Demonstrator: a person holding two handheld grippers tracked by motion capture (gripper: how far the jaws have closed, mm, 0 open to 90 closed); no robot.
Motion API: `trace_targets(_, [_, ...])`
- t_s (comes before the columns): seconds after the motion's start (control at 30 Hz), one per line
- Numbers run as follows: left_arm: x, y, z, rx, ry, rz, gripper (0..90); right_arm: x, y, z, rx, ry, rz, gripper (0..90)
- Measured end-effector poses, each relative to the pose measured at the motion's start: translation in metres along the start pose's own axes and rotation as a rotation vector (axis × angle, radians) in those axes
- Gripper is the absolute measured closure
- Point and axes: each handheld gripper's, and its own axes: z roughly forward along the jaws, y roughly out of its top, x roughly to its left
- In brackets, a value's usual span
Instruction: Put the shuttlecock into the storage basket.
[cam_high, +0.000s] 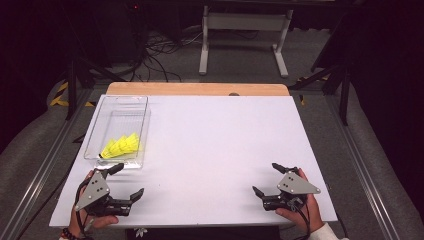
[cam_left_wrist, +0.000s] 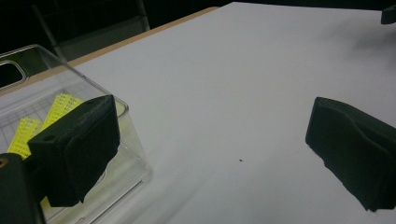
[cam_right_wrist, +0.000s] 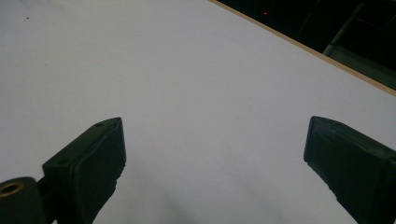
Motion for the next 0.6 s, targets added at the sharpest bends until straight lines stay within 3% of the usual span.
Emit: trace_targets(0.6, [-0.0006,0.0002,0.0004,-0.001,0.004,0.014,4.3,0.0076,0.0051,-0.0004,-0.019,-0.012,-0.022,6.1])
